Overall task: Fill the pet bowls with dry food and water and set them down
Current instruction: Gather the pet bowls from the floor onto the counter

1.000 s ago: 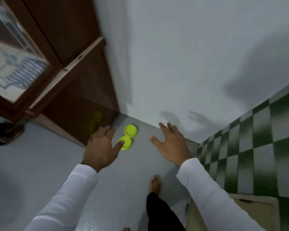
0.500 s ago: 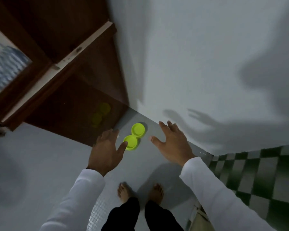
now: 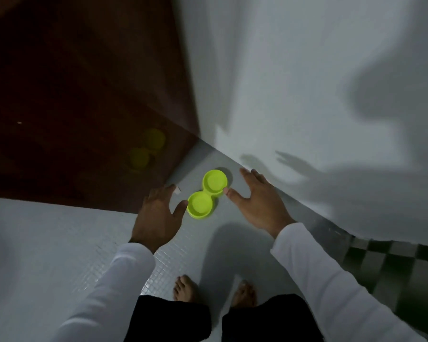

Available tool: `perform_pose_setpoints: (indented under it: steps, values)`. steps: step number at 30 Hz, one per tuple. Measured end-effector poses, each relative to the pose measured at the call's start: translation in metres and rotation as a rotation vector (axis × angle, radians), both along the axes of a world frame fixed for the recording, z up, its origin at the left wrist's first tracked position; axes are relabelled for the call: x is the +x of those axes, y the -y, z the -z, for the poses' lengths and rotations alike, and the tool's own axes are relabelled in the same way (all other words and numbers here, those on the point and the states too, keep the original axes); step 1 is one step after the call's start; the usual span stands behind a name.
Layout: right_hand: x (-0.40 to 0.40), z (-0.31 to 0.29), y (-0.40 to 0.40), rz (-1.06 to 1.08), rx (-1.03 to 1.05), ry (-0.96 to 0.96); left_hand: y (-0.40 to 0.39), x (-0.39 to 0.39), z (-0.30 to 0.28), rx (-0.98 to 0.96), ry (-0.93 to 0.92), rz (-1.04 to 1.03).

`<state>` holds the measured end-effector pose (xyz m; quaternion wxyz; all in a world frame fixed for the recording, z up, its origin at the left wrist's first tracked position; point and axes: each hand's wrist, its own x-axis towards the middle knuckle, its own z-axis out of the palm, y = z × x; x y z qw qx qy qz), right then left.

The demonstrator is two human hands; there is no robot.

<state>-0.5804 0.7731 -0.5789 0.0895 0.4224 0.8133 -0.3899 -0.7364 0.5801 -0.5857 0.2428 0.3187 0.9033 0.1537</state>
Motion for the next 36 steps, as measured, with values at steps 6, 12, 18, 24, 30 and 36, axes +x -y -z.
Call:
perform_pose_setpoints:
  steps: [6, 12, 18, 24, 30, 36]
  values:
    - [-0.019, 0.112, -0.014, 0.006, -0.018, 0.005, -0.011, -0.016, 0.110, -0.004, 0.056, -0.059]
    - [-0.034, 0.218, -0.021, 0.008, -0.047, 0.002, -0.011, -0.027, 0.224, 0.013, 0.077, -0.089]
    - [-0.043, 0.307, -0.025, -0.005, -0.046, -0.014, -0.009, -0.029, 0.320, -0.004, 0.102, -0.143]
    - [-0.053, 0.366, -0.031, 0.070, -0.073, -0.024, -0.008, -0.033, 0.381, 0.005, 0.126, -0.208]
    - [-0.067, 0.413, -0.038, 0.129, -0.102, 0.007, -0.006, -0.038, 0.424, 0.014, 0.174, -0.280]
    - [-0.078, 0.461, -0.048, 0.204, -0.134, 0.028, -0.008, -0.045, 0.459, 0.017, 0.226, -0.303]
